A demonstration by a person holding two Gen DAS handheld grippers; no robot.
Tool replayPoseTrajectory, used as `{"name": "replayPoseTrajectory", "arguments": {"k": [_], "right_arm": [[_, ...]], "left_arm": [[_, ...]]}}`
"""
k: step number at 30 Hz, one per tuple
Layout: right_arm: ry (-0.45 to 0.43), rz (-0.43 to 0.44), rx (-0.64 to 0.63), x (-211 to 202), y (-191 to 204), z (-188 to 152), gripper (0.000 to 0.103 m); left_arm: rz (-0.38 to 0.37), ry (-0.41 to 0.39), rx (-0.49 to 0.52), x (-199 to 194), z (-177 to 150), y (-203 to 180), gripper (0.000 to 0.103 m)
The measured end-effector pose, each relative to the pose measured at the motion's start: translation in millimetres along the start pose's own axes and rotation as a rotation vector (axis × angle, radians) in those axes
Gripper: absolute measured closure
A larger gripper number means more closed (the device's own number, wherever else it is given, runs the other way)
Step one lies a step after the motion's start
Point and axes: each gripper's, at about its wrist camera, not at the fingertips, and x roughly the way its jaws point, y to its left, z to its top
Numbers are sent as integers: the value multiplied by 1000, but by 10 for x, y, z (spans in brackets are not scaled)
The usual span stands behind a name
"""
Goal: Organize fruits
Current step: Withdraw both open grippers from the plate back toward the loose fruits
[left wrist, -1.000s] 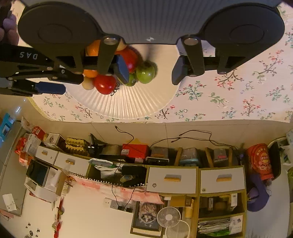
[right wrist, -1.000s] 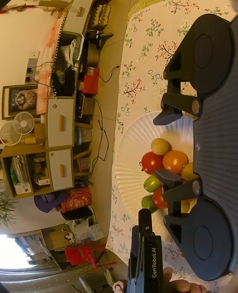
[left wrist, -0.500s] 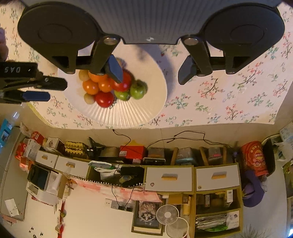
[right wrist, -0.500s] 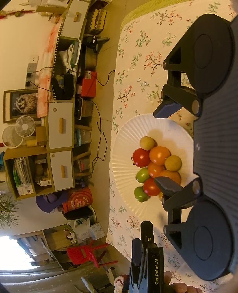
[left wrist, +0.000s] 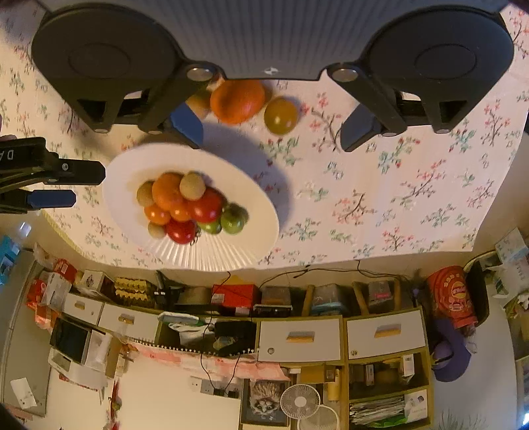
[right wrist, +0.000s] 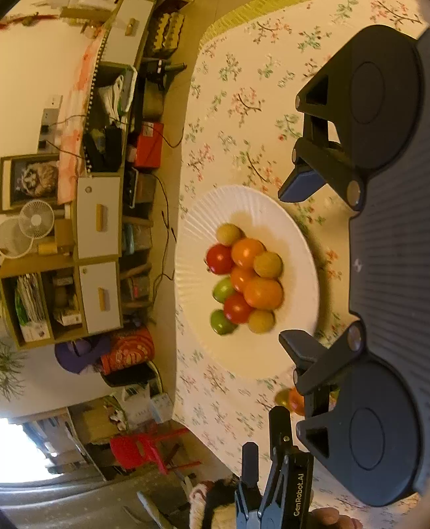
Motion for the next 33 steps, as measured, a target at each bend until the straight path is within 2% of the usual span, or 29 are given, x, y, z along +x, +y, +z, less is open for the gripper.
{"name": "replayPoseTrajectory", "arguments": {"k": [11, 18, 33], "right_arm": [[13, 26, -29, -58, 162, -147, 14], [25, 27, -79, -69, 277, -226, 10], [83, 59, -174, 35, 553, -476, 9]], "left_arm": [[-2, 19, 29, -52, -207, -29, 7], [-13, 32, 12, -48, -296, 15, 4], [-7, 69, 53, -4, -607, 123, 4]]}}
